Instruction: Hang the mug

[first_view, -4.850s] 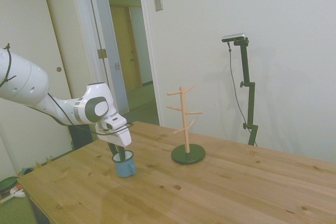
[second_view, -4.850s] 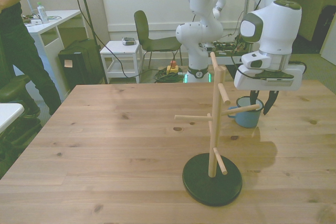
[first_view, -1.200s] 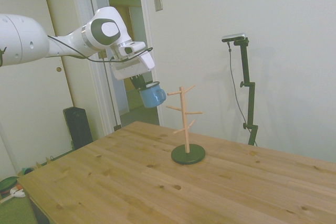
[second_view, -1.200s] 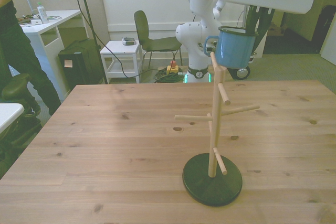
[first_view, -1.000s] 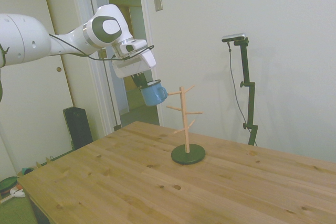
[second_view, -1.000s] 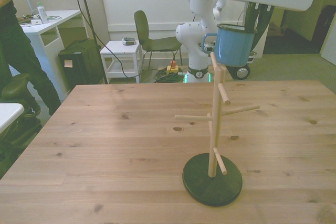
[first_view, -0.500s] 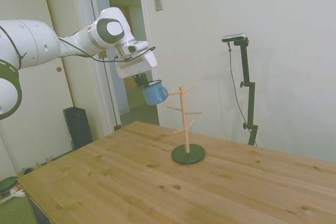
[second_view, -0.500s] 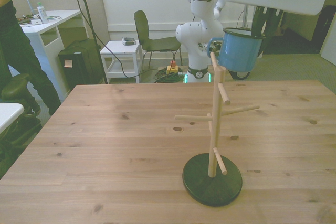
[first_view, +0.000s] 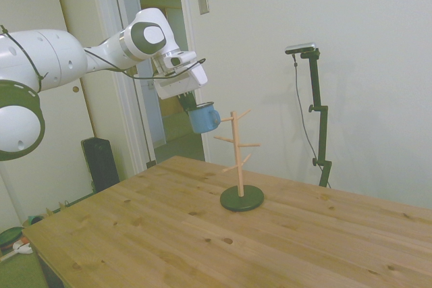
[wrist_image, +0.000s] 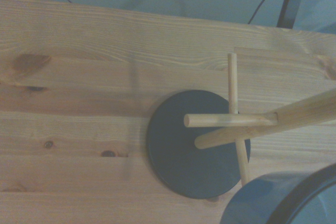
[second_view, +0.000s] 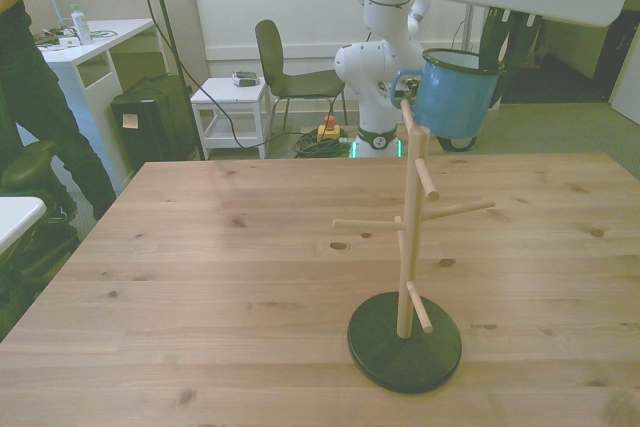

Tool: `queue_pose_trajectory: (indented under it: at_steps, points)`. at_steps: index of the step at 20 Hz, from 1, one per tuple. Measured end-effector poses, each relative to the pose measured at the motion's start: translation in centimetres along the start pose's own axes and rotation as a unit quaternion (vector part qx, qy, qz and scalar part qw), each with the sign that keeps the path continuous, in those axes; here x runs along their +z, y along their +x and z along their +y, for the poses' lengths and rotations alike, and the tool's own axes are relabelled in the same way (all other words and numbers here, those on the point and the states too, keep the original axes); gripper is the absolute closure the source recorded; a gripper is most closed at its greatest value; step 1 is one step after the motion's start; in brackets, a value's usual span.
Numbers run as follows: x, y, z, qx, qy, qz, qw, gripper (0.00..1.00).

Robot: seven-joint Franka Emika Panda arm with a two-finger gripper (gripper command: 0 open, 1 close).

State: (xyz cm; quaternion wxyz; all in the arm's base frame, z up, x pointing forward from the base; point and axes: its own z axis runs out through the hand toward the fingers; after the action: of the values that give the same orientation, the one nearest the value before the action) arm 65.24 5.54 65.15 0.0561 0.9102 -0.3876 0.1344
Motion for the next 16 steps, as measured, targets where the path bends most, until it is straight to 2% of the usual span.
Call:
queue_pose_trajectory:
  at_steps: [8,15,16]
  points:
    - [0.2,0.7,-0.7,0.004,0.001,0.0,1.0,1.0]
    - [1.7,1.8,-1.4,0.009,-0.006,-0.005,0.9999,1.0]
    - [1.9,1.9,-1.4,0.011,-0.008,-0.006,0.9999,0.0]
